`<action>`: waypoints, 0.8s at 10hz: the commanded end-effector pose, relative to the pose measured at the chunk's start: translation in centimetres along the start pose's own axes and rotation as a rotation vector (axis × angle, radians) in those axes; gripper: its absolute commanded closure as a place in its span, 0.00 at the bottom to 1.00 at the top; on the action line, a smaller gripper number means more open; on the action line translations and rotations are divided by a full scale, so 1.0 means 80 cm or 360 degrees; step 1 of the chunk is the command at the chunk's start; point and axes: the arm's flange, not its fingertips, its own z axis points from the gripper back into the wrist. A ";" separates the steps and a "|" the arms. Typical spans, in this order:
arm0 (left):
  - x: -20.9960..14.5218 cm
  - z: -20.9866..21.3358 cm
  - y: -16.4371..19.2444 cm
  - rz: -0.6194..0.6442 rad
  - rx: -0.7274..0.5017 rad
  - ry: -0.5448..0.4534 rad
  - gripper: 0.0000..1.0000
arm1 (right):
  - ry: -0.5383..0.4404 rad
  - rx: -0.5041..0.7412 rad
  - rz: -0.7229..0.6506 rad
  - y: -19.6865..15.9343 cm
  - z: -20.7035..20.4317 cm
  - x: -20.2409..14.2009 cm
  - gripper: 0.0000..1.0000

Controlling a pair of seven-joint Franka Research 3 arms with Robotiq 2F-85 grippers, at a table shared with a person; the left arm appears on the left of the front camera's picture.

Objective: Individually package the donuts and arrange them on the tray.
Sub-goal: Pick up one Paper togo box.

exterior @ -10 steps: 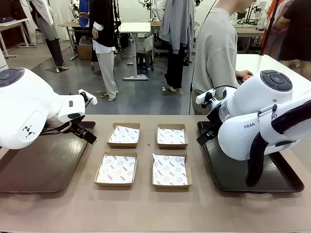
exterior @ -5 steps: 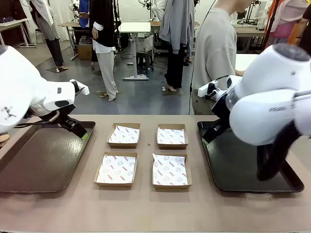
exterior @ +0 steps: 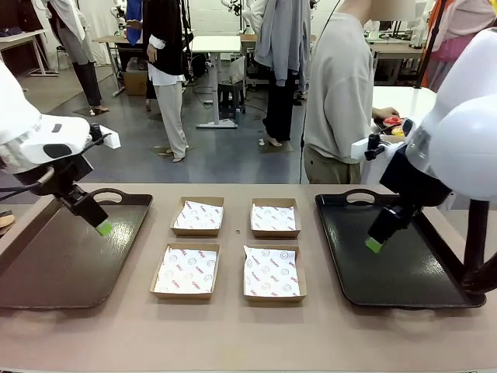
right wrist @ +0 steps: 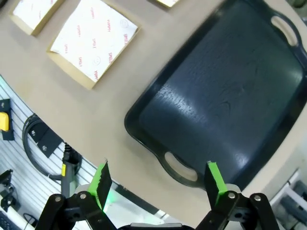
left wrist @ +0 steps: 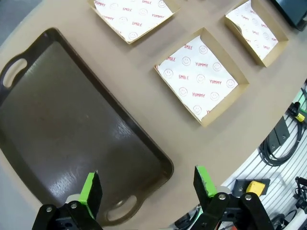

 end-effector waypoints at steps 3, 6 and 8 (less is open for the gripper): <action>0.008 -0.009 -0.004 -0.0028 0.0017 -0.0014 0.00 | -0.0007 0.0001 0.0033 0.009 -0.003 0.006 0.00; -0.009 0.013 0.017 0.0314 -0.0409 -0.0214 0.00 | -0.0199 0.0400 -0.0256 -0.026 0.012 -0.016 0.00; -0.044 0.036 0.052 0.0492 -0.1058 -0.0500 0.00 | -0.0507 0.1078 -0.0658 -0.091 0.020 -0.075 0.00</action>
